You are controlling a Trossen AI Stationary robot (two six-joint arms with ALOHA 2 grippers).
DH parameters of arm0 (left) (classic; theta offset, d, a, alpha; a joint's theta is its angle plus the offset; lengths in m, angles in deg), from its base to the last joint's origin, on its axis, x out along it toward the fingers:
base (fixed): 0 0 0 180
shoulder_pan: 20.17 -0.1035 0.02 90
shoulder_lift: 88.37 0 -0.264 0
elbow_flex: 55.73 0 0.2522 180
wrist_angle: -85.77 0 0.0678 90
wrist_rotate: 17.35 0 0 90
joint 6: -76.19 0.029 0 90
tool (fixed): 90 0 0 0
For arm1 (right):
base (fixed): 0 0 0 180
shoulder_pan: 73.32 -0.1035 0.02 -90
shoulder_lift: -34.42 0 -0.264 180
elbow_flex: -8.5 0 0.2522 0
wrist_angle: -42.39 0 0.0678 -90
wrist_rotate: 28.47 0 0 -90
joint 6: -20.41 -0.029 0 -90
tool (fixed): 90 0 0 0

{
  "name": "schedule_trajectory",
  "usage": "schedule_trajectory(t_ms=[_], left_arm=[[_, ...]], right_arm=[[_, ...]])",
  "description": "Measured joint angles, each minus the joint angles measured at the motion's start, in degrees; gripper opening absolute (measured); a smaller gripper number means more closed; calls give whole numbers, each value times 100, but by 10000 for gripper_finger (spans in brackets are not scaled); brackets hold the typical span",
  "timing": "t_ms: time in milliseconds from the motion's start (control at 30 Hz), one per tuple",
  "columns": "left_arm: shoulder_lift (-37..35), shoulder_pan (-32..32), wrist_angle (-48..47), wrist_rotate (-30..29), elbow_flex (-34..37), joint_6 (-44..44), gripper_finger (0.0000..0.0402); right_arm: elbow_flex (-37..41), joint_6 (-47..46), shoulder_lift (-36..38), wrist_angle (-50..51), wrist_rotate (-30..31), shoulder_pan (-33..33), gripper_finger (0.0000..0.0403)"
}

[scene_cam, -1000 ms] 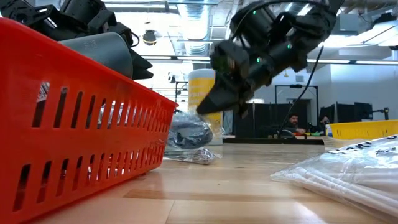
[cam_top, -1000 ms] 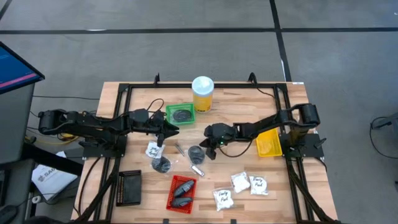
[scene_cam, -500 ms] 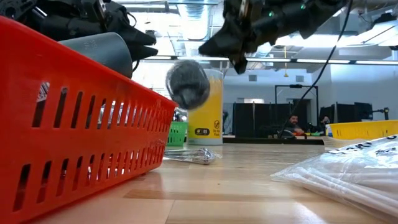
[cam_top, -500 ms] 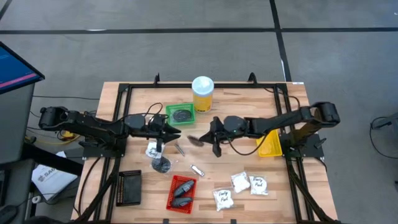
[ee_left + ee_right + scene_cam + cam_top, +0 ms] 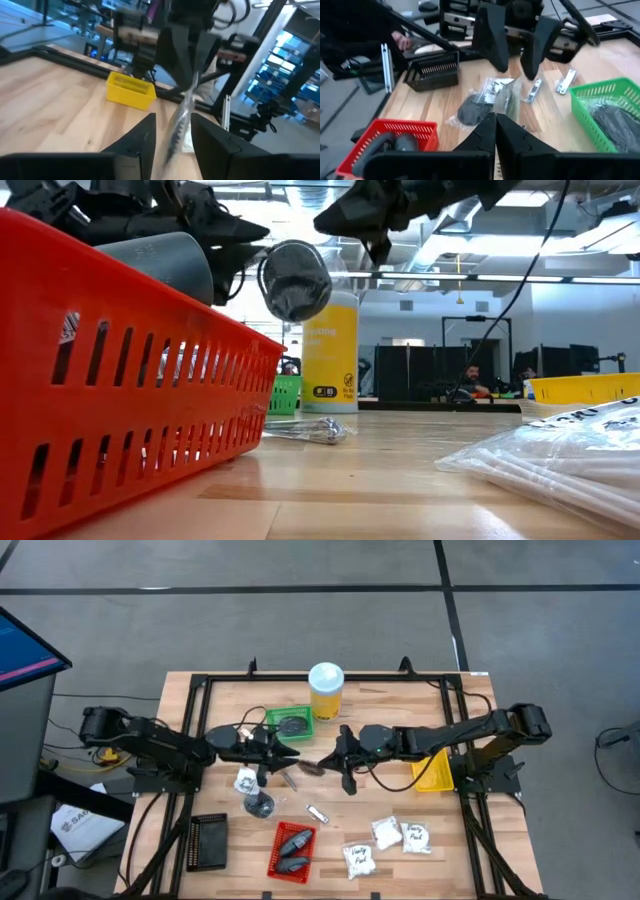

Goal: Pick & Place Travel size toiletries
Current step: Put the black hairbrush into the green bin

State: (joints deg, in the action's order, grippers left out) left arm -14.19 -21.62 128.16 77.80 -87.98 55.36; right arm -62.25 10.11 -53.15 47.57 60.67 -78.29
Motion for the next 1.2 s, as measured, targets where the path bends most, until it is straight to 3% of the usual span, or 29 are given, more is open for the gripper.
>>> schedule_trajectory(t_ms=[200, 367, 500, 700, 1200], left_arm=[[522, 20, 66, 437, -338, 115, 146], [704, 44, 101, 440, -521, 256, 154], [682, 44, 92, 458, -519, 259, 115], [679, 51, 90, 586, -517, 438, 12], [498, 52, 17, 584, -508, 457, 1]], right_arm=[[-233, 149, 33, 353, 132, -29, 0], [-314, 190, 63, 494, 135, -20, 0], [-306, 188, 56, 585, 136, -16, 0], [-306, 188, 56, 607, 136, -3, 0], [-306, 175, 54, 1067, 136, 139, 15]])
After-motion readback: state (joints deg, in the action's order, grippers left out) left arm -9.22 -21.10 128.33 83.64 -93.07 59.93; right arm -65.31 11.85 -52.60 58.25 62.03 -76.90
